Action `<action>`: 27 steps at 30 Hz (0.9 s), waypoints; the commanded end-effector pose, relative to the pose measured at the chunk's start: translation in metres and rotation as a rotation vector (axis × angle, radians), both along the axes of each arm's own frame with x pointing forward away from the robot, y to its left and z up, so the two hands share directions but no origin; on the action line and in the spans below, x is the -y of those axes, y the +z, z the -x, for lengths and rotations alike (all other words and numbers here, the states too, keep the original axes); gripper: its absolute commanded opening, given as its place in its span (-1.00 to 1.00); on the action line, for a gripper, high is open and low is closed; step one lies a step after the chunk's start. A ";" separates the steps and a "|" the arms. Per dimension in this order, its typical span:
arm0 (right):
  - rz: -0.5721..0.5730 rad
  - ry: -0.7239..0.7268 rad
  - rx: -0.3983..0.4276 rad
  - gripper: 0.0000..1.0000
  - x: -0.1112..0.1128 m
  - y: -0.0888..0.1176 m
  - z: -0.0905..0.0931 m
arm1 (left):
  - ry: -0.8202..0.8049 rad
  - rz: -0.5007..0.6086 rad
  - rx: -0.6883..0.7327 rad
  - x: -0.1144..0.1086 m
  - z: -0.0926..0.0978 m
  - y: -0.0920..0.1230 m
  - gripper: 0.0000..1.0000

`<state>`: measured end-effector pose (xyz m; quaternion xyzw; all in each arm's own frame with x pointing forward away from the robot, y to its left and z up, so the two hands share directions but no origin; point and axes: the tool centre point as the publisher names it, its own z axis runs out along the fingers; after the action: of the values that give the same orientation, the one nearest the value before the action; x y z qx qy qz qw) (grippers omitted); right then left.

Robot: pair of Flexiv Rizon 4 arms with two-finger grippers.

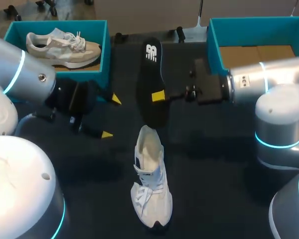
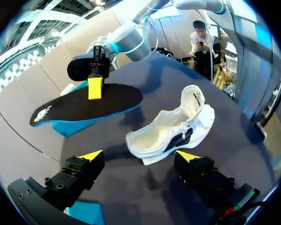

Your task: Take the shoe out of the shoebox, open the shoe tongue, remove and reinsert the insole, then place the shoe into the shoebox

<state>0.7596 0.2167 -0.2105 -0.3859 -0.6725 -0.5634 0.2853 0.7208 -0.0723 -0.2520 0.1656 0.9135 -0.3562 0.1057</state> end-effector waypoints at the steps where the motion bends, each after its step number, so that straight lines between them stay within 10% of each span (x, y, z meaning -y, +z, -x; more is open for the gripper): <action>1: -0.024 -0.068 0.045 -1.00 -0.005 -0.015 0.012 | 0.048 -0.056 -0.096 0.005 0.006 -0.018 1.00; 27: -0.074 -0.101 0.156 -1.00 -0.007 -0.043 0.011 | 0.126 -0.157 -0.301 0.025 0.018 -0.065 1.00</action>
<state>0.7472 0.2205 -0.2448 -0.3728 -0.6613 -0.6126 0.2201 0.6917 -0.0879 -0.3069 0.0601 0.9534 -0.2957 -0.0096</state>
